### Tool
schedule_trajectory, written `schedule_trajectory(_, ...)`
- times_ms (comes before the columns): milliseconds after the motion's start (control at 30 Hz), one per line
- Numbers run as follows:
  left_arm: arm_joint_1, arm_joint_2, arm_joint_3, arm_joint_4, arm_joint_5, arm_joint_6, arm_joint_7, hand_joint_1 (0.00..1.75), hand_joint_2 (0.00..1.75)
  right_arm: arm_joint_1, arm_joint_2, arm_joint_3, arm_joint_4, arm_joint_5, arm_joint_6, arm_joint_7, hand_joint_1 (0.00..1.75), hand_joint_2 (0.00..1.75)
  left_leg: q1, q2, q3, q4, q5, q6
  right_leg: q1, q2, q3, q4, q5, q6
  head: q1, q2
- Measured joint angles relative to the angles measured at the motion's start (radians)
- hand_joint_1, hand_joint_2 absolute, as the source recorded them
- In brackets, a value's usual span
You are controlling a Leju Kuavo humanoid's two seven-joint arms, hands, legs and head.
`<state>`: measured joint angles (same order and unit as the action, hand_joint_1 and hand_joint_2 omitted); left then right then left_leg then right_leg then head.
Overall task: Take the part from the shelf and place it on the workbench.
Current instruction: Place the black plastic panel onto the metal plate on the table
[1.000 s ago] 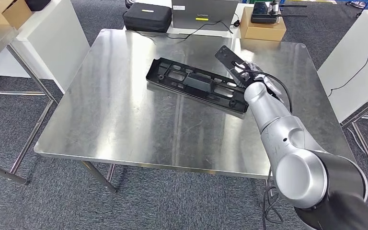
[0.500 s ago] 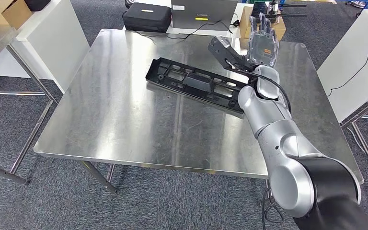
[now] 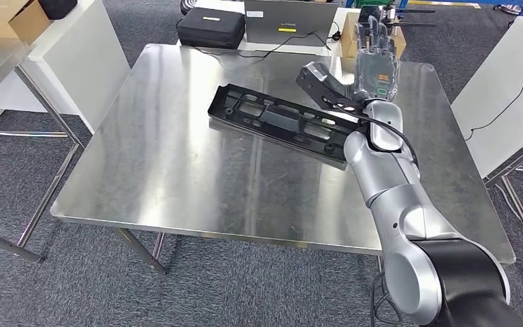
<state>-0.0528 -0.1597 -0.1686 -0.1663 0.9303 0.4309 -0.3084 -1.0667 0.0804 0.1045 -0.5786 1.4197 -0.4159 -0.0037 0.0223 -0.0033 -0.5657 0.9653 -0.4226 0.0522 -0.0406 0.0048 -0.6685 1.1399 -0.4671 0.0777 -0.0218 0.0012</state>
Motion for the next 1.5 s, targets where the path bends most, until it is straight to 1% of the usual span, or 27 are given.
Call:
schedule_trajectory(33, 0.0, 0.001, 0.0, 0.0, -0.001, -0.003, 0.0, 0.0, 0.0, 0.0, -0.004, 0.0, -0.005, -0.002, 0.001, -0.001, 0.0, 0.0, -0.001, 0.0, -0.005, 0.01, -0.006, -0.009, -0.001, -0.001, 0.037, -0.068, 0.022, 0.008, 0.001, 0.0)
schedule_trajectory(100, 0.0, 0.003, 0.0, 0.0, -0.006, -0.008, 0.001, 0.0, 0.0, 0.002, -0.01, 0.0, -0.014, -0.005, 0.003, -0.003, 0.0, 0.0, -0.002, -0.001, -0.016, 0.03, -0.014, -0.026, -0.001, 0.001, 0.074, -0.14, 0.043, 0.006, 0.0, 0.0)
schedule_trajectory(200, 0.0, 0.005, -0.001, 0.0, -0.01, -0.01, 0.003, 0.0, 0.0, 0.007, -0.017, 0.001, -0.021, -0.009, 0.005, -0.006, 0.0, 0.0, 0.002, -0.001, -0.027, 0.038, -0.015, -0.043, 0.004, 0.006, 0.064, -0.133, 0.045, -0.015, -0.004, 0.0)
schedule_trajectory(233, 0.0, 0.006, -0.001, 0.0, -0.011, -0.01, 0.003, 0.0, 0.0, 0.007, -0.018, 0.002, -0.023, -0.01, 0.005, -0.006, 0.0, 0.0, 0.004, 0.0, -0.033, 0.05, -0.028, -0.047, 0.003, 0.006, 0.061, -0.133, 0.047, -0.021, -0.006, 0.0)
schedule_trajectory(300, 0.0, 0.006, -0.001, 0.0, -0.011, -0.007, 0.004, 0.0, 0.0, 0.007, -0.019, 0.004, -0.026, -0.01, 0.009, -0.007, 0.0, 0.0, 0.006, 0.001, -0.065, 0.132, -0.09, -0.052, 0.002, 0.005, 0.055, -0.134, 0.054, -0.035, -0.013, 0.0)
schedule_trajectory(367, -0.001, 0.006, -0.001, 0.0, -0.011, 0.003, 0.004, 0.0, 0.0, 0.008, -0.02, 0.007, -0.027, -0.01, 0.014, -0.008, 0.0, 0.0, 0.005, 0.001, -0.116, 0.261, -0.161, -0.053, 0.009, 0.005, 0.046, -0.134, 0.061, -0.046, -0.019, 0.0)
schedule_trajectory(400, -0.001, 0.005, -0.001, 0.0, -0.011, 0.008, 0.004, 0.0, 0.0, 0.009, -0.021, 0.008, -0.027, -0.011, 0.016, -0.008, 0.0, 0.0, 0.005, 0.001, -0.131, 0.302, -0.178, -0.051, 0.014, 0.004, 0.041, -0.133, 0.065, -0.052, -0.02, 0.0)
schedule_trajectory(433, -0.001, 0.004, -0.001, 0.0, -0.011, 0.012, 0.004, 0.0, 0.0, 0.009, -0.021, 0.009, -0.027, -0.012, 0.018, -0.008, 0.0, 0.0, 0.004, 0.001, -0.129, 0.31, -0.177, -0.047, 0.018, 0.004, 0.035, -0.133, 0.069, -0.056, -0.021, 0.0)
schedule_trajectory(467, -0.001, 0.002, -0.001, 0.0, -0.011, 0.015, 0.003, 0.0, 0.0, 0.009, -0.022, 0.009, -0.027, -0.013, 0.02, -0.009, 0.0, 0.0, 0.002, 0.001, -0.106, 0.279, -0.159, -0.041, 0.021, 0.004, 0.03, -0.133, 0.074, -0.059, -0.021, 0.0)
schedule_trajectory(533, -0.003, 0.0, -0.001, 0.0, -0.011, 0.018, 0.002, 0.0, 0.0, 0.008, -0.024, 0.01, -0.028, -0.015, 0.022, -0.009, 0.0, 0.0, -0.004, 0.001, -0.024, 0.151, -0.112, -0.025, 0.026, 0.004, 0.023, -0.133, 0.083, -0.057, -0.021, 0.0)
schedule_trajectory(600, -0.007, -0.001, -0.001, 0.0, -0.012, 0.02, 0.001, 0.0, 0.0, 0.003, -0.027, 0.01, -0.029, -0.015, 0.022, -0.009, 0.0, 0.0, -0.014, 0.001, 0.026, 0.065, -0.086, -0.016, 0.029, 0.004, 0.02, -0.134, 0.093, -0.049, -0.019, 0.0)
schedule_trajectory(667, -0.009, -0.002, -0.001, 0.0, -0.012, 0.021, 0.001, 0.0, 0.0, -0.002, -0.029, 0.012, -0.029, -0.015, 0.023, -0.011, 0.0, 0.0, -0.023, 0.001, 0.027, 0.053, -0.075, -0.01, 0.027, 0.001, 0.019, -0.139, 0.104, -0.035, -0.016, 0.0)
schedule_trajectory(733, -0.01, -0.004, -0.001, 0.0, -0.012, 0.022, 0.001, 0.0, 0.0, -0.004, -0.032, 0.014, -0.029, -0.015, 0.023, -0.012, 0.0, 0.0, -0.022, 0.003, 0.02, 0.045, -0.054, 0.002, 0.024, -0.001, 0.011, -0.134, 0.101, -0.025, -0.016, 0.0)
schedule_trajectory(800, -0.01, -0.005, -0.001, 0.0, -0.012, 0.02, 0.001, 0.0, 0.0, -0.006, -0.037, 0.015, -0.029, -0.015, 0.023, -0.012, 0.0, 0.0, -0.018, 0.006, 0.004, 0.036, -0.029, 0.014, 0.024, -0.002, -0.019, -0.069, 0.044, -0.03, -0.011, 0.0)
schedule_trajectory(867, -0.011, -0.006, -0.002, 0.0, -0.012, 0.017, 0.001, 0.0, 0.0, -0.006, -0.039, 0.016, -0.028, -0.016, 0.023, -0.014, 0.0, 0.0, -0.02, 0.008, -0.022, 0.036, -0.01, 0.022, 0.024, -0.002, -0.061, 0.066, -0.039, -0.035, -0.007, 0.0)
schedule_trajectory(933, -0.011, -0.007, -0.002, 0.0, -0.014, 0.013, 0.001, 0.0, 0.0, -0.003, -0.041, 0.017, -0.026, -0.016, 0.022, -0.015, 0.0, 0.0, -0.021, 0.008, -0.049, 0.037, 0.01, 0.022, 0.024, -0.002, -0.069, 0.156, -0.075, -0.026, -0.006, 0.0)
schedule_trajectory(967, -0.011, -0.007, -0.002, 0.0, -0.015, 0.011, 0.001, 0.0, 0.0, -0.001, -0.041, 0.017, -0.026, -0.017, 0.022, -0.016, 0.0, 0.0, -0.022, 0.007, -0.061, 0.038, 0.019, 0.021, 0.024, -0.002, -0.047, 0.148, -0.07, -0.018, -0.006, 0.0)
schedule_trajectory(1033, -0.011, -0.008, -0.002, 0.0, -0.017, 0.009, 0.001, 0.0, 0.0, -0.001, -0.041, 0.017, -0.026, -0.018, 0.019, -0.017, 0.0, 0.0, -0.023, 0.006, -0.079, 0.039, 0.036, 0.016, 0.026, -0.002, 0.05, 0.027, -0.041, -0.009, -0.005, 0.0)
schedule_trajectory(1100, -0.011, -0.01, -0.002, 0.0, -0.017, 0.008, 0.001, 0.0, 0.0, -0.003, -0.041, 0.018, -0.026, -0.019, 0.017, -0.018, 0.0, 0.0, -0.026, 0.006, -0.092, 0.039, 0.052, 0.008, 0.032, -0.003, 0.144, -0.11, -0.032, -0.017, -0.006, 0.0)
schedule_trajectory(1133, -0.011, -0.011, -0.002, 0.0, -0.018, 0.008, 0.001, 0.0, 0.0, -0.004, -0.04, 0.019, -0.026, -0.019, 0.016, -0.018, 0.0, 0.0, -0.026, 0.006, -0.096, 0.038, 0.06, 0.002, 0.035, -0.003, 0.165, -0.146, -0.034, -0.024, -0.006, 0.0)
schedule_trajectory(1233, -0.011, -0.013, -0.002, 0.0, -0.018, 0.008, 0.001, 0.0, 0.0, -0.004, -0.039, 0.019, -0.026, -0.019, 0.014, -0.018, 0.0, 0.0, -0.025, 0.003, -0.105, 0.037, 0.07, -0.016, 0.032, -0.005, 0.156, -0.162, -0.016, -0.049, -0.006, 0.0)
schedule_trajectory(1267, -0.011, -0.013, -0.002, 0.0, -0.018, 0.008, 0.001, 0.0, 0.0, -0.005, -0.038, 0.02, -0.026, -0.019, 0.014, -0.018, 0.0, 0.0, -0.023, 0.002, -0.113, 0.053, 0.048, -0.023, 0.028, -0.006, 0.149, -0.165, -0.005, -0.06, -0.007, 0.0)
schedule_trajectory(1333, -0.01, -0.012, -0.002, 0.0, -0.018, 0.008, 0.001, 0.0, 0.0, -0.006, -0.035, 0.022, -0.025, -0.02, 0.014, -0.018, 0.0, 0.0, -0.017, 0.0, -0.142, 0.142, -0.043, -0.037, 0.023, -0.009, 0.131, -0.167, 0.017, -0.074, -0.013, 0.0)
schedule_trajectory(1400, -0.011, -0.011, -0.002, 0.0, -0.018, 0.008, 0.001, 0.0, 0.0, -0.003, -0.034, 0.023, -0.025, -0.02, 0.014, -0.018, 0.0, 0.0, -0.01, 0.0, -0.173, 0.27, -0.12, -0.049, 0.022, -0.009, 0.103, -0.165, 0.038, -0.075, -0.018, 0.0)
schedule_trajectory(1433, -0.011, -0.01, -0.002, 0.0, -0.018, 0.008, 0.001, 0.0, 0.0, -0.001, -0.033, 0.023, -0.025, -0.02, 0.014, -0.018, 0.0, 0.0, -0.006, 0.0, -0.175, 0.31, -0.126, -0.054, 0.021, -0.009, 0.089, -0.163, 0.048, -0.072, -0.018, 0.0)
schedule_trajectory(1467, -0.011, -0.009, -0.002, 0.0, -0.018, 0.008, 0.001, 0.0, 0.0, 0.001, -0.033, 0.023, -0.024, -0.02, 0.014, -0.018, 0.0, 0.0, -0.003, 0.0, -0.161, 0.317, -0.111, -0.058, 0.019, -0.009, 0.074, -0.16, 0.057, -0.067, -0.018, 0.0)
schedule_trajectory(1500, -0.011, -0.009, -0.002, 0.0, -0.018, 0.008, 0.001, 0.0, 0.0, 0.003, -0.034, 0.023, -0.024, -0.02, 0.014, -0.018, 0.0, 0.0, 0.001, 0.001, -0.129, 0.29, -0.084, -0.061, 0.016, -0.009, 0.06, -0.155, 0.065, -0.061, -0.018, 0.0)
